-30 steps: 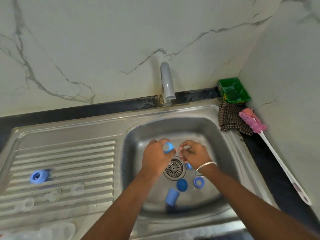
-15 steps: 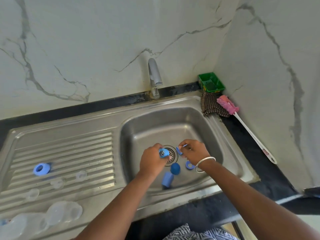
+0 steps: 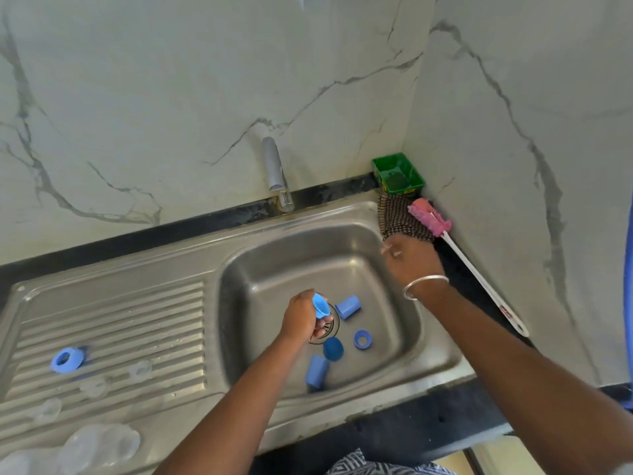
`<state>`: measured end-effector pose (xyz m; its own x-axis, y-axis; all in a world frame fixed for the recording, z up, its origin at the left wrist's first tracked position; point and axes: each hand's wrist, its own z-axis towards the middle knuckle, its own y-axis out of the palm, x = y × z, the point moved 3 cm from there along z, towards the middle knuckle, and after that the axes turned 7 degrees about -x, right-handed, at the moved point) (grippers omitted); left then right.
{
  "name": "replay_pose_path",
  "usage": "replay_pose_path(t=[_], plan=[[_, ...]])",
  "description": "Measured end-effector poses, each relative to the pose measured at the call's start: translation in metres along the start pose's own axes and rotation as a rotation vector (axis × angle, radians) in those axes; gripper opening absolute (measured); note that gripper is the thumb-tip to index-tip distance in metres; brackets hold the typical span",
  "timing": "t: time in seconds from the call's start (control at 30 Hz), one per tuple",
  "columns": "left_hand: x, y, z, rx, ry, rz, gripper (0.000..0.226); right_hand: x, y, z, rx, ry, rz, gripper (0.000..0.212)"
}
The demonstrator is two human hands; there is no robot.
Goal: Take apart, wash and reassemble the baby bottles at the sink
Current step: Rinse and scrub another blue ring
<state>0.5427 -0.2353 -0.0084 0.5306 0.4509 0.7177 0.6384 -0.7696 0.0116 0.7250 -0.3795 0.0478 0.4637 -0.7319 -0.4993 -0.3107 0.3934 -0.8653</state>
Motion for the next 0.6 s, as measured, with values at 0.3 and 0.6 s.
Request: replay_pose_path(t=[0.3, 0.6], plan=[[0.019, 0.047, 0.006, 0.005, 0.029, -0.099, 0.038, 0.070, -0.032, 0.066, 0.045, 0.292, -0.297, 0.051], [0.008, 0.047, 0.011, 0.138, -0.017, -0.039, 0.054, 0.088, -0.012, 0.071, 0.043, 0.224, -0.212, 0.052]])
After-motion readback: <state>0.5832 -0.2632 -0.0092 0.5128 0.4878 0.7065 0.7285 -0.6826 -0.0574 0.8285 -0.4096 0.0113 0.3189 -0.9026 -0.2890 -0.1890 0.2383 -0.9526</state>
